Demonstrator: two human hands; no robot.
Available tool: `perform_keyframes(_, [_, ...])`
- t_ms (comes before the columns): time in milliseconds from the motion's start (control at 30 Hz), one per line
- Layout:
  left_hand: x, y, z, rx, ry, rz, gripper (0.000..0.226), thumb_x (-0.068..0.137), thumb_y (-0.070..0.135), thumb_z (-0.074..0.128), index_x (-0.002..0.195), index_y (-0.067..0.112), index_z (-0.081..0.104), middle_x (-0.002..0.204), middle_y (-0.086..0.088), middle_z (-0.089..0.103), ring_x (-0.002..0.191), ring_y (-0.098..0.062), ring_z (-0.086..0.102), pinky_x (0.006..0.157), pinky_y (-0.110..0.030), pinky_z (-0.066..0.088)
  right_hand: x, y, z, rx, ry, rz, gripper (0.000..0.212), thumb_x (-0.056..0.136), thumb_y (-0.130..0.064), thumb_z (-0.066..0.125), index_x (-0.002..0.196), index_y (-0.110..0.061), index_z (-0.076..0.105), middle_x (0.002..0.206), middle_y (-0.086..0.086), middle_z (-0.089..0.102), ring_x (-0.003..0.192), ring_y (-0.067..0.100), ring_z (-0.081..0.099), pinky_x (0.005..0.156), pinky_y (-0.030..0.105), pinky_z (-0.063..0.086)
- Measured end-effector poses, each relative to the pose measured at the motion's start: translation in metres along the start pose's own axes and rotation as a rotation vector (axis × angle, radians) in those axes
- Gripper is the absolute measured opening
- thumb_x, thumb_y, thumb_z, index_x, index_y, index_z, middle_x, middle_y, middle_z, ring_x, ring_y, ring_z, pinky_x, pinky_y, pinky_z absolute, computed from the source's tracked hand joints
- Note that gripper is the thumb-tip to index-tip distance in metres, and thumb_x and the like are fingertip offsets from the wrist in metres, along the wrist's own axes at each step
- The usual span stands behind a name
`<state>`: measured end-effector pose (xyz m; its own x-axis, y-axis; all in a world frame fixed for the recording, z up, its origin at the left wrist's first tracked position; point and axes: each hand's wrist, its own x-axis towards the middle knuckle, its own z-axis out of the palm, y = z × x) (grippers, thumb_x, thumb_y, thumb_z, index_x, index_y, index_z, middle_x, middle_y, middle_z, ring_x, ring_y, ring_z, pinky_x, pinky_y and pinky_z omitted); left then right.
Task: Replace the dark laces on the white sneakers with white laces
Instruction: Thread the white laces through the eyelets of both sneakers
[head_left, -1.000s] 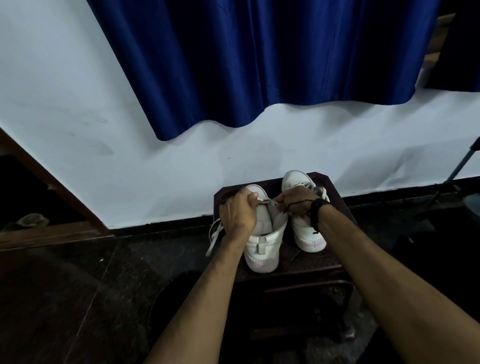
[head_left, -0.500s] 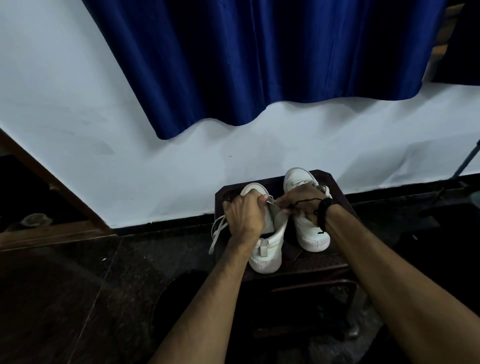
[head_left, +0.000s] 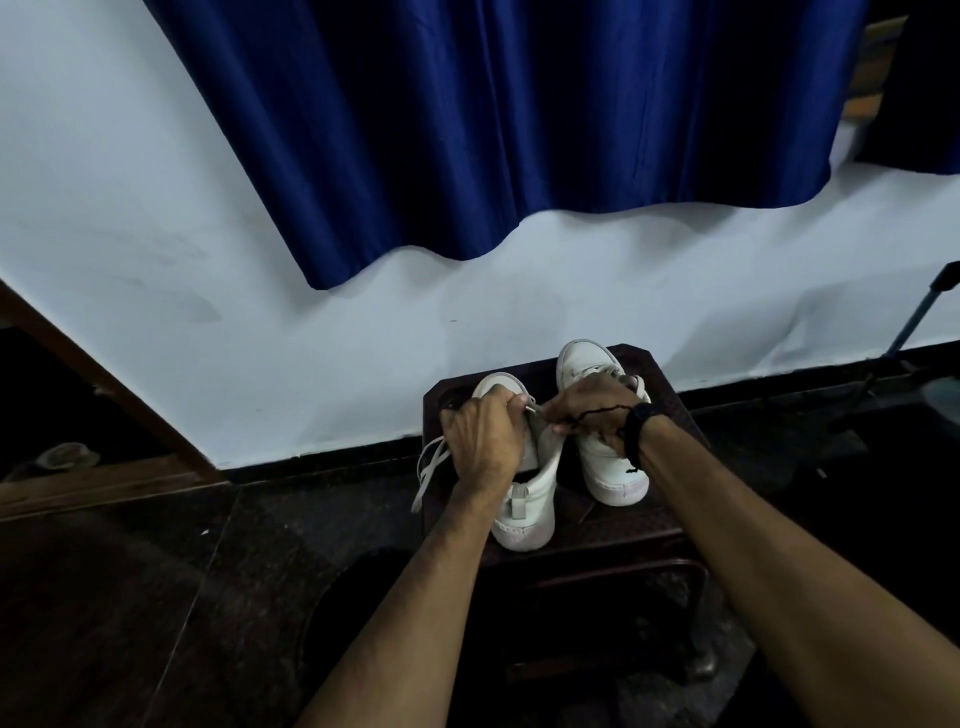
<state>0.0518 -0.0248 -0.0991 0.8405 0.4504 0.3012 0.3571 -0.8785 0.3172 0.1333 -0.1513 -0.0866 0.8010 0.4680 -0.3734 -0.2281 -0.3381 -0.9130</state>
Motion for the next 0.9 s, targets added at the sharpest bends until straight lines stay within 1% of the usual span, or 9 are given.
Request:
perform_keyframes(133, [-0.001, -0.001, 0.001, 0.007, 0.011, 0.052, 0.032, 0.098, 0.046, 0.047, 0.101, 0.025, 0.070, 0.091, -0.007, 0.074, 0.093, -0.029, 0.065, 0.083, -0.039, 0.036, 0.001, 0.000, 0.003, -0.031, 0.059, 0.013, 0.005, 0.078, 0.000, 0.071, 0.077, 0.003, 0.068, 0.070, 0.013, 0.065, 0.067, 0.021, 0.060, 0.066, 0.031, 0.050])
perform_keyframes(233, [-0.002, 0.001, -0.001, 0.030, 0.036, 0.090, 0.027, 0.097, 0.040, 0.051, 0.100, 0.023, 0.071, 0.086, -0.011, 0.073, 0.088, -0.032, 0.067, 0.081, -0.038, 0.038, -0.002, -0.001, 0.003, -0.164, 0.076, -0.009, 0.018, 0.079, -0.014, 0.068, 0.077, 0.004, 0.072, 0.064, 0.007, 0.068, 0.064, 0.014, 0.062, 0.070, 0.030, 0.050])
perform_keyframes(400, [-0.006, 0.003, -0.001, 0.100, 0.058, 0.166, 0.026, 0.096, 0.035, 0.047, 0.092, 0.021, 0.068, 0.075, -0.008, 0.072, 0.077, -0.029, 0.068, 0.078, -0.039, 0.038, -0.001, -0.002, 0.001, -0.017, 0.045, 0.040, 0.011, 0.086, -0.001, 0.063, 0.075, -0.005, 0.061, 0.074, 0.013, 0.061, 0.071, 0.025, 0.060, 0.082, 0.039, 0.054])
perform_keyframes(500, [-0.006, 0.003, -0.002, 0.042, 0.070, 0.177, 0.026, 0.098, 0.036, 0.048, 0.092, 0.022, 0.070, 0.076, -0.007, 0.072, 0.076, -0.029, 0.067, 0.077, -0.038, 0.038, 0.000, -0.001, 0.001, -0.100, 0.055, -0.001, 0.012, 0.086, 0.002, 0.062, 0.080, -0.007, 0.065, 0.075, 0.009, 0.061, 0.071, 0.021, 0.061, 0.081, 0.033, 0.057])
perform_keyframes(567, [-0.007, 0.001, -0.001, 0.022, 0.101, 0.192, 0.024, 0.096, 0.035, 0.054, 0.086, 0.022, 0.071, 0.069, -0.007, 0.071, 0.069, -0.029, 0.067, 0.072, -0.037, 0.039, -0.001, -0.003, 0.001, -0.246, 0.084, -0.026, 0.013, 0.087, -0.003, 0.062, 0.097, -0.003, 0.071, 0.082, 0.006, 0.065, 0.071, 0.016, 0.062, 0.069, 0.018, 0.054])
perform_keyframes(633, [-0.009, -0.003, 0.001, 0.019, 0.116, 0.182, 0.022, 0.095, 0.034, 0.056, 0.084, 0.023, 0.072, 0.066, -0.005, 0.070, 0.066, -0.028, 0.067, 0.069, -0.038, 0.041, -0.006, -0.006, 0.008, -0.468, 0.117, -0.060, 0.022, 0.089, -0.012, 0.060, 0.107, -0.006, 0.071, 0.101, 0.008, 0.070, 0.090, 0.020, 0.066, 0.076, 0.016, 0.049])
perform_keyframes(733, [-0.010, -0.004, -0.001, 0.026, 0.112, 0.164, 0.016, 0.091, 0.032, 0.059, 0.085, 0.027, 0.072, 0.066, -0.003, 0.069, 0.069, -0.026, 0.066, 0.070, -0.038, 0.041, -0.020, -0.011, 0.026, -0.752, 0.305, -0.133, 0.032, 0.092, -0.030, 0.049, 0.109, -0.012, 0.069, 0.114, 0.010, 0.068, 0.112, 0.028, 0.060, 0.108, 0.039, 0.037])
perform_keyframes(833, [-0.014, -0.001, -0.007, 0.009, 0.128, 0.175, 0.009, 0.085, 0.032, 0.062, 0.083, 0.027, 0.070, 0.067, -0.001, 0.068, 0.074, -0.026, 0.064, 0.070, -0.038, 0.039, -0.026, -0.013, 0.029, -0.711, 0.510, -0.173, 0.026, 0.091, -0.024, 0.049, 0.106, -0.009, 0.065, 0.108, 0.016, 0.068, 0.107, 0.032, 0.061, 0.100, 0.035, 0.039])
perform_keyframes(900, [-0.016, 0.000, -0.008, -0.019, 0.155, 0.162, 0.010, 0.083, 0.037, 0.066, 0.081, 0.028, 0.068, 0.069, 0.002, 0.067, 0.075, -0.025, 0.062, 0.071, -0.037, 0.040, -0.030, -0.012, 0.023, -0.493, 0.620, -0.173, 0.020, 0.088, -0.016, 0.050, 0.101, -0.009, 0.065, 0.103, 0.017, 0.068, 0.104, 0.034, 0.059, 0.087, 0.031, 0.038])
